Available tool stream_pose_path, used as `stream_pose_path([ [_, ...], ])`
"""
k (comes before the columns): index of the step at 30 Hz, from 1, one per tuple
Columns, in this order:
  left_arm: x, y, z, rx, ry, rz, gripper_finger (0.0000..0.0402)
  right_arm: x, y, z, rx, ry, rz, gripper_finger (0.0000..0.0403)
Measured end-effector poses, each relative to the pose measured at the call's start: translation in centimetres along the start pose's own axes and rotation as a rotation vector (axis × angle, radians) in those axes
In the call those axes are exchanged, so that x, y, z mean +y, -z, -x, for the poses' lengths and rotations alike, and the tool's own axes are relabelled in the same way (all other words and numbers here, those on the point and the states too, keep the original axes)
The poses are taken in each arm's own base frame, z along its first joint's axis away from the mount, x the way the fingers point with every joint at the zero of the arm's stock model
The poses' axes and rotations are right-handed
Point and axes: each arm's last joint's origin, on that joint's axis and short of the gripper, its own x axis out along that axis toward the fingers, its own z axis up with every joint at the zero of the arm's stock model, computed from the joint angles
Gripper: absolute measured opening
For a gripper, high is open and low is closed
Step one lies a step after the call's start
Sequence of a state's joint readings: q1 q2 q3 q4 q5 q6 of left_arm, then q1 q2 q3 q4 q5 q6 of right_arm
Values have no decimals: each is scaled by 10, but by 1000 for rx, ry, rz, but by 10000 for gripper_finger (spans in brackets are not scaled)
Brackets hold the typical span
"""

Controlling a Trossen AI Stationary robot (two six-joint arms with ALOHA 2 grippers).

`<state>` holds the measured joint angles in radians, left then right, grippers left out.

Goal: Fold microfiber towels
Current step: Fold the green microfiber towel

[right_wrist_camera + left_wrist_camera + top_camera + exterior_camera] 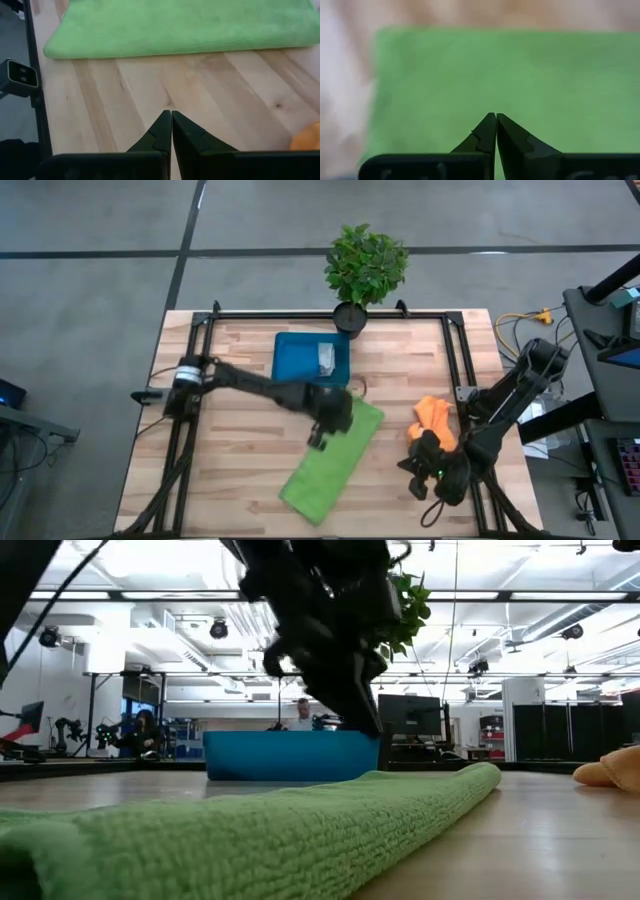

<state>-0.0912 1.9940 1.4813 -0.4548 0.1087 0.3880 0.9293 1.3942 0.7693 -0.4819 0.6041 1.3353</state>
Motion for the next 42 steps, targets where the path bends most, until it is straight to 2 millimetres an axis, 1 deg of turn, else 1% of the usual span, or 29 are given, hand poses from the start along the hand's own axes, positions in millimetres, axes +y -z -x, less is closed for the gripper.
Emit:
stream_pose_path([
  [3, 28, 5, 1, -49, -72, 34, 0, 8, 3, -6, 4, 15, -7, 8],
  [6, 45, 7, 2, -77, -136, 48, 0, 18, 4, -11, 4, 15, -7, 8],
  [9, 53, 11, -6, -82, -153, 59, 0, 23, 5, -14, 5, 23, -11, 8],
  [15, 44, 22, -36, -15, -104, 65, 0, 23, 4, -14, -4, 29, -58, 9],
  [18, 38, 27, -41, 43, -88, 65, 0, 24, 3, -13, -19, 26, -60, 8],
  [23, 28, 34, -35, 195, -147, 173, 0, 26, 2, -12, -22, 27, -25, 8],
  [32, 5, 42, -29, 362, -125, 377, 0, 21, 3, -14, -45, 57, 35, 8],
  [37, 0, 51, -25, 480, -165, 482, 0, 19, 3, -13, -63, 73, 53, 9],
  [40, -1, 58, -22, 557, -193, 506, 0, 19, 3, -13, -62, 75, 75, 9],
  [42, -1, 60, -21, 576, -196, 507, 0, 19, 3, -13, -62, 76, 88, 9],
])
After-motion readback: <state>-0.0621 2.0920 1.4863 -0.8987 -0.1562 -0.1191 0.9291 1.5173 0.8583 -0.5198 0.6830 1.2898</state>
